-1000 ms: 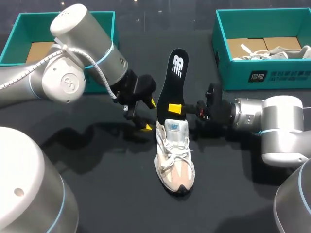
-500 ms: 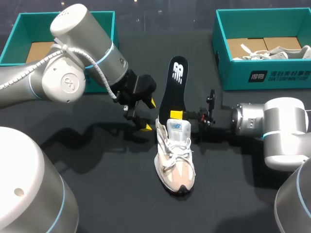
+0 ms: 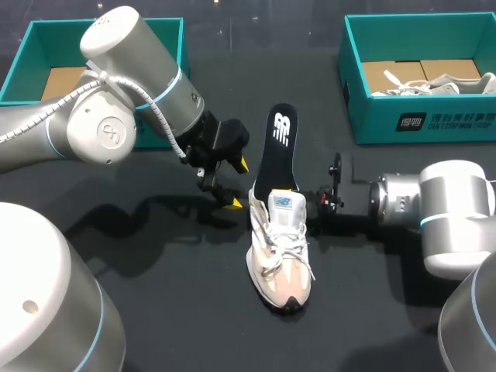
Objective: Take the shoe out of the shoebox, open the shoe tongue, remove and reinsert the insole, then place the shoe into the shoebox
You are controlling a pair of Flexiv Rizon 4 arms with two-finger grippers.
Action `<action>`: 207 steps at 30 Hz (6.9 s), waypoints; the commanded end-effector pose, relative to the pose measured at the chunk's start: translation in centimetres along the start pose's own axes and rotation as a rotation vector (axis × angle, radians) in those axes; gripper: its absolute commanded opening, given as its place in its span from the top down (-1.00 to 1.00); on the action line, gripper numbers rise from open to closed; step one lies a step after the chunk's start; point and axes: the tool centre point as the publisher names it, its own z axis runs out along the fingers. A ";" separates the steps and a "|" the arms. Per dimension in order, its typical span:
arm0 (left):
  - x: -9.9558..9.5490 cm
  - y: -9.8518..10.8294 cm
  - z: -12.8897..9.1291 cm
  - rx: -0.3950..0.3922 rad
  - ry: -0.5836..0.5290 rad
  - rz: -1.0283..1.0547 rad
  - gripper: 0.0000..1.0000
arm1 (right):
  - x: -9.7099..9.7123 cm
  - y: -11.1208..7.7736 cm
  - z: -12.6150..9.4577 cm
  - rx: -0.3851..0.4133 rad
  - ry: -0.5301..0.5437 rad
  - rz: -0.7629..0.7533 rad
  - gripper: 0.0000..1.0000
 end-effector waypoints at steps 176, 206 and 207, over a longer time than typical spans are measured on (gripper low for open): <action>0.1 0.1 -0.1 0.001 -0.001 0.001 -1.00 | 0.9 3.7 1.3 0.102 -0.045 -0.056 1.00; 0.1 0.1 -0.1 0.001 -0.001 0.001 -1.00 | 1.4 3.8 1.3 0.141 -0.096 -0.079 0.91; 0.1 0.1 -0.1 0.001 -0.001 0.001 -1.00 | 1.2 3.8 1.3 0.143 -0.095 -0.072 1.00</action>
